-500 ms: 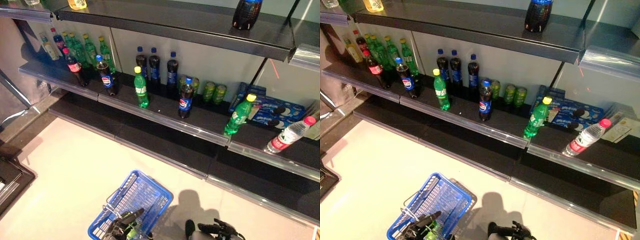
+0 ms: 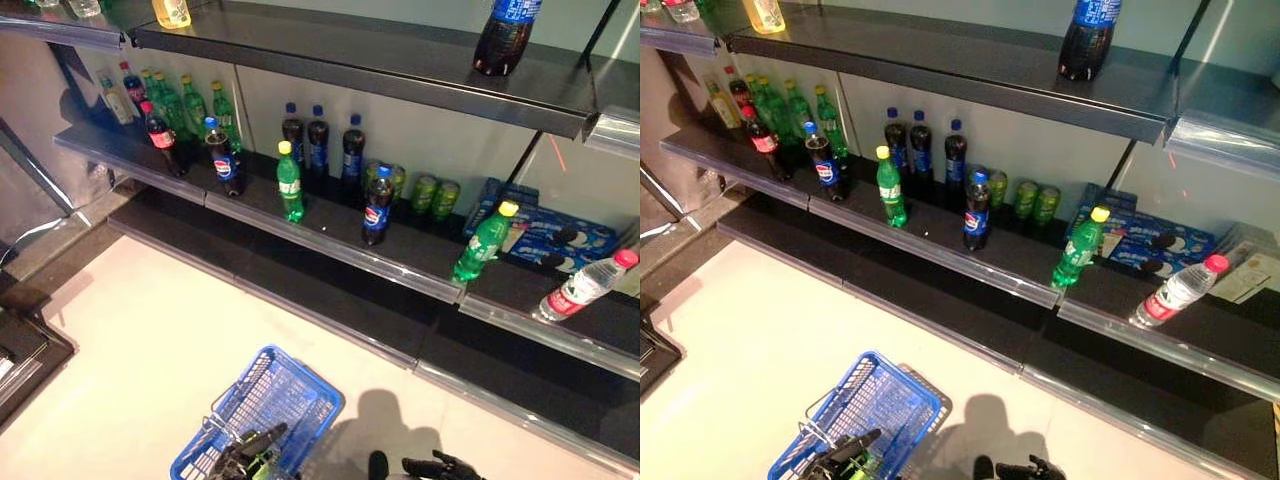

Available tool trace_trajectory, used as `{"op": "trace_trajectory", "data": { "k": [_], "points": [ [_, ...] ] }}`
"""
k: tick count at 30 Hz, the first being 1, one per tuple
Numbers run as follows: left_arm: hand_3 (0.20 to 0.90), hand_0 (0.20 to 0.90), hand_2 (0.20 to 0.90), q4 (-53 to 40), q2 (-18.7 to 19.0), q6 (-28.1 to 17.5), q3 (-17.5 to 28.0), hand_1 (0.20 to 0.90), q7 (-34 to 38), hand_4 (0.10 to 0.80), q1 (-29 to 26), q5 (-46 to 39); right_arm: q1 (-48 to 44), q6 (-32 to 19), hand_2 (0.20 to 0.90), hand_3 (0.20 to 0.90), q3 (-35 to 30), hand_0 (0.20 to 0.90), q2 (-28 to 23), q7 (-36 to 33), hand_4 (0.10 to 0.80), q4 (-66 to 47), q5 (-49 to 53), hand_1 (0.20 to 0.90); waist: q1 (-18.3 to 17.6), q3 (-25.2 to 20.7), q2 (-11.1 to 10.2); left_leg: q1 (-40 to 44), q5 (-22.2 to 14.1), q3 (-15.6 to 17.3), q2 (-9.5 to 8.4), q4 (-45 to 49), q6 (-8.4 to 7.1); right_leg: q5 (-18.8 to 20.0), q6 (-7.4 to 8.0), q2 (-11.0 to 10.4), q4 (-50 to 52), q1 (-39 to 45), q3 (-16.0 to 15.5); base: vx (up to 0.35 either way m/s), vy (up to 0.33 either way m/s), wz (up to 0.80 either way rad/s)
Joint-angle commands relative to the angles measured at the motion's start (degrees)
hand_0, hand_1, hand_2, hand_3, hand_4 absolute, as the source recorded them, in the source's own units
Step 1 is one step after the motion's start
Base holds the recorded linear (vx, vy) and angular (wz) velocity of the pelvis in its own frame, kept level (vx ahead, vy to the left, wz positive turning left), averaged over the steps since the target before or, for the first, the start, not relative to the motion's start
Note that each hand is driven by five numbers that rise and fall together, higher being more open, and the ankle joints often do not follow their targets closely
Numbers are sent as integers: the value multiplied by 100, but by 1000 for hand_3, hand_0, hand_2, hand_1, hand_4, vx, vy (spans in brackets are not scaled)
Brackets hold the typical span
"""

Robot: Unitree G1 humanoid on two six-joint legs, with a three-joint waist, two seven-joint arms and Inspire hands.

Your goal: Pick up the drink and place into the basket.

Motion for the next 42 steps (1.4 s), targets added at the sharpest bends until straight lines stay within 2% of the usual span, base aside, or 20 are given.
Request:
{"op": "trace_trajectory", "data": {
  "k": [1, 7, 9, 11, 14, 15, 16, 17, 18, 21, 22, 23, 25, 27, 33, 34, 38, 42],
  "points": [
    [200, 300, 300, -81, 135, -311, 87, 300, -214, 100, -10, -42, 207, 3, 900, 900, 241, 900, -43, -81, 800, 296, -331, 900, 45, -23, -87, -180, 162, -197, -35, -99, -31, -114, 209, -276, 154, 111, -28, 0, 0, 0],
    [200, 300, 300, -76, 131, -231, 70, 300, -140, 100, -5, 61, 167, -255, 900, 900, 485, 900, -74, -181, 800, 169, -812, 900, 76, -54, -90, -153, 153, -164, -5, -159, -51, -48, 272, -345, 28, 139, -56, 0, 0, 0],
    [200, 300, 300, -105, 144, -196, 72, 300, -118, 100, -9, 109, 159, -513, 900, 900, 608, 900, -107, -369, 800, 1, -1219, 900, 84, -57, -102, -145, 150, -159, 4, -164, -52, -42, 283, -350, 29, 143, -58, 0, 0, 0],
    [200, 300, 300, -229, 154, -138, 44, 300, -32, 100, 3, 148, 149, -629, 900, 900, 894, 900, -210, -577, 800, -660, -1563, 900, 91, -51, -132, -143, 148, -160, 9, -155, -49, -34, 301, -359, 34, 150, -65, -1, -38, 1],
    [200, 300, 300, -707, 206, 33, 33, 300, 195, 100, 146, 203, 238, -69, 900, 900, 1328, 900, -586, -693, 800, -2828, -1643, 900, 84, -36, -192, -160, 142, -160, 15, -138, -31, -16, 319, -366, 40, 133, -71, -21, -50, 4],
    [200, 300, 300, -710, 204, 34, 32, 300, 197, 100, 150, 204, 245, -60, 900, 900, 1328, 900, -590, -692, 800, -2839, -1643, 900, 83, -38, -191, -160, 142, -161, 15, -138, -31, -16, 319, -366, 40, 134, -72, -29, -56, 10],
    [200, 300, 300, -966, 272, 84, 44, 300, 254, 100, 306, 164, 353, -101, 900, 900, 1406, 900, -912, -750, 800, -4179, -1685, 900, 53, -39, -229, -166, 142, -139, 24, -144, -24, -3, 331, -367, 30, 120, -74, -18, -45, 10],
    [200, 300, 300, -1029, 289, 95, 56, 300, 253, 100, 368, 166, 391, 99, 900, 900, 1386, 900, -1070, -735, 800, -4749, -1637, 900, 42, -50, -232, -162, 136, -131, 25, -149, -19, -2, 337, -364, 26, 119, -72, -17, -66, 6],
    [200, 300, 300, -1102, 305, 59, 92, 300, 220, 100, 502, 194, 490, -62, 900, 900, 1247, 900, -1379, -766, 800, -5678, -1649, 900, 12, -77, -249, -149, 121, -95, 32, -167, -7, -6, 353, -356, 16, 115, -63, 5, -41, 1],
    [200, 300, 300, -1149, 308, -15, 161, 300, 162, 100, 690, 212, 579, -729, 900, 900, 809, 900, -1793, -940, 800, -6906, -1683, 900, -44, -133, -265, -110, 94, -42, 46, -197, 1, -30, 378, -340, 3, 119, -36, 3, -14, 0],
    [200, 300, 300, -1141, 305, -20, 194, 300, 146, 100, 710, 218, 567, -893, 900, 900, 703, 900, -1851, -1007, 800, -7118, -1698, 900, -61, -145, -266, -102, 89, -25, 52, -198, -4, -39, 384, -339, 3, 121, -29, 0, 0, 0],
    [200, 300, 300, -1138, 300, -17, 224, 300, 139, 100, 724, 233, 547, -824, 900, 900, 587, 900, -1906, -959, 800, -7333, -1623, 900, -70, -158, -265, -93, 82, -17, 56, -199, -5, -46, 388, -338, 2, 125, -25, 41, 7, 2],
    [200, 300, 300, -1174, 252, 15, 326, 300, 162, 100, 773, 304, 414, -1132, 900, 900, 104, 900, -2105, -1177, 800, -7964, -1476, 900, -89, -214, -257, -49, 47, 32, 80, -199, -21, -74, 402, -343, -3, 149, -14, 49, 12, 0],
    [200, 300, 300, -1216, 205, 51, 380, 300, 218, 100, 791, 367, 290, -1286, 900, 900, -244, 900, -2209, -1436, 800, -8224, -1337, 900, -87, -254, -247, -25, 23, 65, 100, -199, -30, -90, 408, -356, -6, 167, -16, 46, 14, -1],
    [200, 300, 300, -1098, 169, 43, 581, 300, 142, 100, 825, 535, -22, -1189, 900, 900, -1084, 900, -2267, -2452, 800, -8625, -1154, 900, -39, -311, -236, 21, -4, 127, 168, -174, -35, -141, 393, -378, 36, 200, -69, 45, 3, 0],
    [200, 300, 300, -1096, 170, 42, 580, 300, 141, 100, 823, 535, -20, -1188, 900, 900, -1086, 900, -2266, -2455, 800, -8628, -1156, 900, -37, -309, -236, 23, -5, 127, 168, -174, -36, -142, 393, -378, 37, 201, -69, 46, -2, 0],
    [200, 300, 300, -996, 163, 21, 648, 300, 115, 100, 844, 594, -10, -1225, 900, 900, -1402, 900, -2136, -3319, 800, -8671, -1154, 900, -13, -270, -213, 1, -25, 108, 180, -68, -19, -264, 333, -356, 230, 169, -145, 39, 5, -1],
    [200, 300, 300, -1019, 147, 44, 629, 300, 142, 100, 856, 609, 71, -1156, 900, 900, -1430, 900, -2013, -3631, 800, -8621, -1273, 900, -14, -196, -179, -103, -69, 30, 148, 134, 6, -389, 275, -336, 505, 66, -183, 0, 0, 0]
  ]
}}
